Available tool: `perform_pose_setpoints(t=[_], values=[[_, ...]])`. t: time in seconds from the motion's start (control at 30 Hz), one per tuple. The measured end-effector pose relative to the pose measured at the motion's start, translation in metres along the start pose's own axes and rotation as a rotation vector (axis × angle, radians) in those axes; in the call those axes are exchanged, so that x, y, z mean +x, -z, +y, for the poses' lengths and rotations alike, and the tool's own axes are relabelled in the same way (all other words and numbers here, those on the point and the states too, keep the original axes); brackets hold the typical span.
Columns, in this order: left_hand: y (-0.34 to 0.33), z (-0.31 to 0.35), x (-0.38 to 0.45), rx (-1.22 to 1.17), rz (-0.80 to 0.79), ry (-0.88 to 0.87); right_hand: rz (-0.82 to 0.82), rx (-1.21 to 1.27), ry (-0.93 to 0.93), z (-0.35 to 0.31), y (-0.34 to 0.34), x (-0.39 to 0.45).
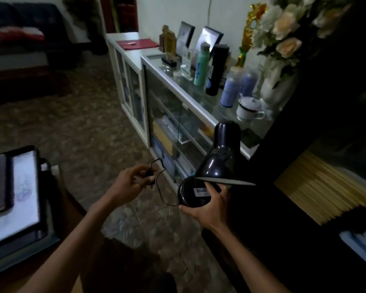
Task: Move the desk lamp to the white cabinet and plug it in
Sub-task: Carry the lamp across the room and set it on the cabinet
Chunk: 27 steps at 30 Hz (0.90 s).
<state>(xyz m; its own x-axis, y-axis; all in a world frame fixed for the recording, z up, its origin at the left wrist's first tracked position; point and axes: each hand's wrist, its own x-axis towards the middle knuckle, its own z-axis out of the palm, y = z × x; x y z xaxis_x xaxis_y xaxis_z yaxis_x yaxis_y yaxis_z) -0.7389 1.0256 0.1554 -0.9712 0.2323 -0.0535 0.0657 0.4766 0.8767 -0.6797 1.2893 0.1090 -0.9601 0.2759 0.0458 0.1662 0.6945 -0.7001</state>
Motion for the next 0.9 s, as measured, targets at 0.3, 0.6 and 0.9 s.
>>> perform_pose_setpoints(t=[0.3, 0.6, 0.9], values=[[0.05, -0.028, 0.096, 0.004, 0.109, 0.074, -0.081, -0.043, 0.059, -0.035, -0.054, 0.118], [0.177, -0.057, 0.238, 0.009, 0.199, 0.027, -0.035, -0.032, 0.136, -0.152, -0.133, 0.274], [0.301, -0.067, 0.362, 0.053, 0.325, -0.048, -0.077, -0.005, 0.232, -0.274, -0.196, 0.425]])
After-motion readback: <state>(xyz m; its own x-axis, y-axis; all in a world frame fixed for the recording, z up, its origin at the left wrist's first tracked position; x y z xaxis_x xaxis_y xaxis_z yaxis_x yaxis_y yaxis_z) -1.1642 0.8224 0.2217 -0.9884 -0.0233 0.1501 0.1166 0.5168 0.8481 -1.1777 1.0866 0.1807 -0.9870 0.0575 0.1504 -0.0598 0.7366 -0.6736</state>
